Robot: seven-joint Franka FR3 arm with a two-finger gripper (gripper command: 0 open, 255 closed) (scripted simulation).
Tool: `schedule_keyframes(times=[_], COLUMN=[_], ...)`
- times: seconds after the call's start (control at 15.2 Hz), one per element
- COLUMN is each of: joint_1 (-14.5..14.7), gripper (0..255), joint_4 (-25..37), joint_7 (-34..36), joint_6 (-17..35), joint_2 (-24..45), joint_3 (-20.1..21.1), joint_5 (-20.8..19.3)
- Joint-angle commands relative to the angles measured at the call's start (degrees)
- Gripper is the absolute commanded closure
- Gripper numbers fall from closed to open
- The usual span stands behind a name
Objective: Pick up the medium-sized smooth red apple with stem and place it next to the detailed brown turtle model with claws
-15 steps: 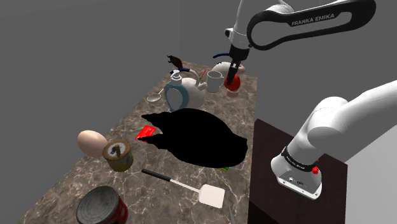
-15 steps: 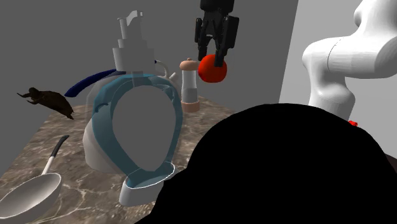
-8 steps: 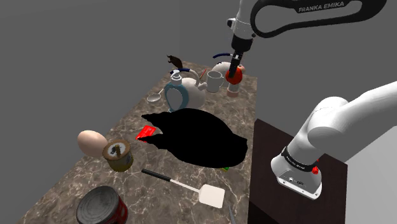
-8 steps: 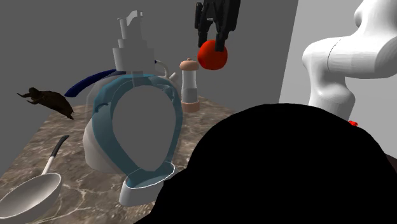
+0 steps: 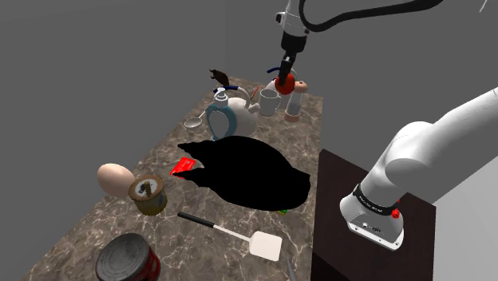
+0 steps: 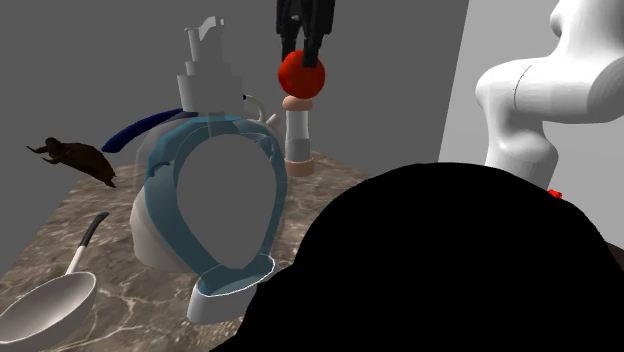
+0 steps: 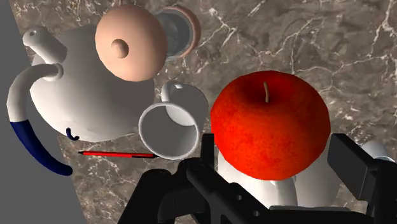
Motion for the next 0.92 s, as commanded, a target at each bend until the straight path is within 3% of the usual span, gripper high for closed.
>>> schedule_keyframes(times=[0.0, 0.46, 0.86], joint_1=[-0.24, -1.30, -2.28], gripper=[255, 255, 255], joint_4=[4.00, 20.42, 38.30], joint_7=[-0.42, -3.03, -5.37], joint_6=[0.57, 0.09, -3.39], joint_2=[4.52, 20.20, 34.40], joint_3=[-0.31, -1.82, -2.69], joint_5=[-0.16, -0.16, 0.55])
